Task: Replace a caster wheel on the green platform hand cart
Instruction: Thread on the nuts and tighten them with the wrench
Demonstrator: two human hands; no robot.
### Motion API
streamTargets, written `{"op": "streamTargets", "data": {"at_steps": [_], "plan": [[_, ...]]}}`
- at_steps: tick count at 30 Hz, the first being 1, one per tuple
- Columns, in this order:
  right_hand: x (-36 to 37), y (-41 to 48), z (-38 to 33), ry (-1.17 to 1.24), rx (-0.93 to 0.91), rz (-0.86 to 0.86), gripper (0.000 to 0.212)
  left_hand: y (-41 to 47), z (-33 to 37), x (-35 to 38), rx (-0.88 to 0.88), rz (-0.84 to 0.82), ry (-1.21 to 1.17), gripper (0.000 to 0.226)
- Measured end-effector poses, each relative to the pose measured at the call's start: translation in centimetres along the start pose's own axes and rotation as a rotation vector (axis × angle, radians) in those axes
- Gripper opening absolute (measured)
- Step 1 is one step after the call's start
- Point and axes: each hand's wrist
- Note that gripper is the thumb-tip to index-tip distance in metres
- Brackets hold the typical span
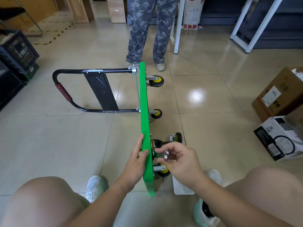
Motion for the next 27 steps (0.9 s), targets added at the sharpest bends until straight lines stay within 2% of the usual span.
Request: {"op": "streamTargets", "data": {"at_steps": [4, 9, 18, 23, 27], "plan": [[0.5, 0.3, 0.5, -0.021, 0.014, -0.026, 0.041, 0.1, -0.1, 0.1, 0.002, 0.006, 0.017, 0.055], [0.8, 1.9, 0.0, -0.054, 0.032, -0.063, 0.036, -0.1, 0.1, 0.2, -0.007, 0.016, 0.025, 0.055], [0.2, 10.7, -1.7, -0.194, 0.257, -0.105, 0.025, 0.2, 0.0, 0.2, -0.040, 0.039, 0.037, 0.057], [-0.2, 13.2, -1.2, -0.046, 0.424, -0.155, 0.019, 0.6, -0.3, -0.1, -0.038, 0.011, 0.023, 0.056], [-0.6, 13.2, -0.6, 0.035, 0.466, -0.100, 0.018, 0.6, -0.4, -0.1, -0.033, 0.023, 0.030, 0.056]]}}
Point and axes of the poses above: each hand's wrist, its own y-axis towards the middle knuckle, its own x-axis out of the palm, z = x × y, and after that the axes turned 6 degrees about -z, right-handed
